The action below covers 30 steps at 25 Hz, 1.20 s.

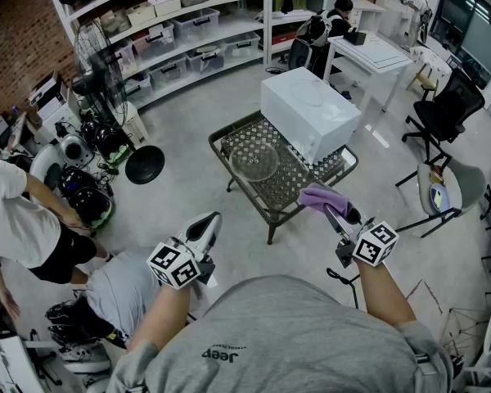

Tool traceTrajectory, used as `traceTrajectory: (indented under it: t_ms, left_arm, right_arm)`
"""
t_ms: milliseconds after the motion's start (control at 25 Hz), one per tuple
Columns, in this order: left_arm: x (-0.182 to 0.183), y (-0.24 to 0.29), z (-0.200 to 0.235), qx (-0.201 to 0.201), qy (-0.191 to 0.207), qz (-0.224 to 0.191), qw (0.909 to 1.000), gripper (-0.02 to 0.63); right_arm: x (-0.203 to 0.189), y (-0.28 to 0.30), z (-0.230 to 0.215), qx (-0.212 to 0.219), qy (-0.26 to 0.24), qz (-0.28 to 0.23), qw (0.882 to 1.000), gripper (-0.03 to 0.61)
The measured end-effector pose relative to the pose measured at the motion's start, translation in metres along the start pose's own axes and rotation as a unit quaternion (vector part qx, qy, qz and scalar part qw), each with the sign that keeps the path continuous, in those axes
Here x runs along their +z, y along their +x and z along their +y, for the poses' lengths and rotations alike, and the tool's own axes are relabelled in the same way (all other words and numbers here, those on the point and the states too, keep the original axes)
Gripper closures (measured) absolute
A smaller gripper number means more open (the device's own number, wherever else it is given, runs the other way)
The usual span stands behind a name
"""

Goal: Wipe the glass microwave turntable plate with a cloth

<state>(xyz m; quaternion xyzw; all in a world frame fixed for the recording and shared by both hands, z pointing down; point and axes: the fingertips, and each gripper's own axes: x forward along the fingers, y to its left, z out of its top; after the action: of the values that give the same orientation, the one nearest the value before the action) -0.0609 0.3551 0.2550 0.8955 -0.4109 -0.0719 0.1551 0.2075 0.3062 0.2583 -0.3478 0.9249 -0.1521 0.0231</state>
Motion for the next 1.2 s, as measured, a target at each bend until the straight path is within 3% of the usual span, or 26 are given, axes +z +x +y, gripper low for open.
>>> traceTrajectory:
  t_ms: [760,1200]
  left_arm:
    - [-0.002,0.023,-0.012,0.004,0.008,0.005,0.9999,0.615]
    - [-0.004,0.064,-0.057,0.023,0.030,0.003,0.9993,0.615]
  right_arm:
    - [0.004,-0.006,-0.018,0.014,-0.009,0.001,1.000,0.469]
    - [0.033,-0.040,-0.046,0.043,-0.043,-0.012,0.998,0.465]
